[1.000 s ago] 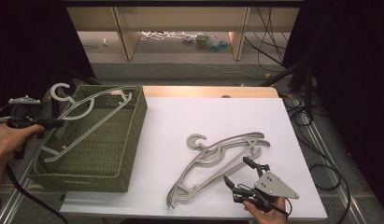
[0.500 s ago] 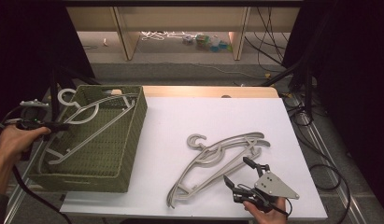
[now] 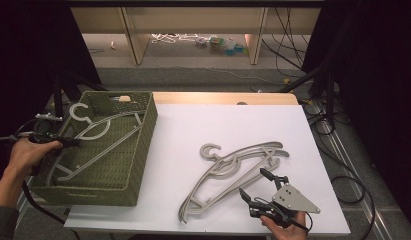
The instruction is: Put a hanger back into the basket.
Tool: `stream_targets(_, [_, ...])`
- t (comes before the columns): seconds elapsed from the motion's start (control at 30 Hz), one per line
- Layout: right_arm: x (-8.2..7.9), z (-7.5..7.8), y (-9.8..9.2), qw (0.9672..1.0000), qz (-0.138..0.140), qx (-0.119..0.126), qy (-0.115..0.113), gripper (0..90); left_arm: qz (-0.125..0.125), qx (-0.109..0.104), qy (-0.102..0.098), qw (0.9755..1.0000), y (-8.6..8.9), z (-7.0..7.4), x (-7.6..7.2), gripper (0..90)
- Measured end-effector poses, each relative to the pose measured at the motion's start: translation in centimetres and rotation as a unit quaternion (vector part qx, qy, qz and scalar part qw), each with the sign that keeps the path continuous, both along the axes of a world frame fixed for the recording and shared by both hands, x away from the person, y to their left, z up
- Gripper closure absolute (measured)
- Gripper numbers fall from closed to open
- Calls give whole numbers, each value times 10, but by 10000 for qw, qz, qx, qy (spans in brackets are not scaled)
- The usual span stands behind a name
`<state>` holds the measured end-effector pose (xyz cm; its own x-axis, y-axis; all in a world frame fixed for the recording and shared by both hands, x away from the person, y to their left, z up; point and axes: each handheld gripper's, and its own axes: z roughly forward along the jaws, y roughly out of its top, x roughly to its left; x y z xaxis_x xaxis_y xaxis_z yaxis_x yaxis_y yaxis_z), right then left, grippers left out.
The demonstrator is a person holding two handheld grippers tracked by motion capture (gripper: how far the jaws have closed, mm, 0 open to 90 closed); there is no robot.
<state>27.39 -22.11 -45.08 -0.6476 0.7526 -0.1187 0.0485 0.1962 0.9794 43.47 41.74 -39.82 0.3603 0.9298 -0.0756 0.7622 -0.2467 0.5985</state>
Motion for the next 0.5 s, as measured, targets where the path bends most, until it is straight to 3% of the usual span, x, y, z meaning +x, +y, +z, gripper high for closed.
stream_targets(0.03, [0, 0, 0, 10000, -1, -7, 0, 161, -68, 66, 62, 9999, 1, 1, 0, 811])
stream_targets(0.1, [1, 0, 0, 10000, -11, 3, -43, 161, -8, -13, 97, 10000, 0, 0, 1, 810])
stream_targets(0.3, [-1, 0, 0, 10000, -41, -46, 24, 161, -63, 236, 303, 9992, -3, -3, 1, 795])
stream_targets(0.4, [-1, 1, -1, 10000, -55, -49, 31, 161, -52, 132, 288, 9995, -4, -2, 0, 782])
stream_targets(0.5, [-1, 1, 0, 10000, -53, -54, 30, 161, 29, 163, 263, 9995, -3, 2, -2, 763])
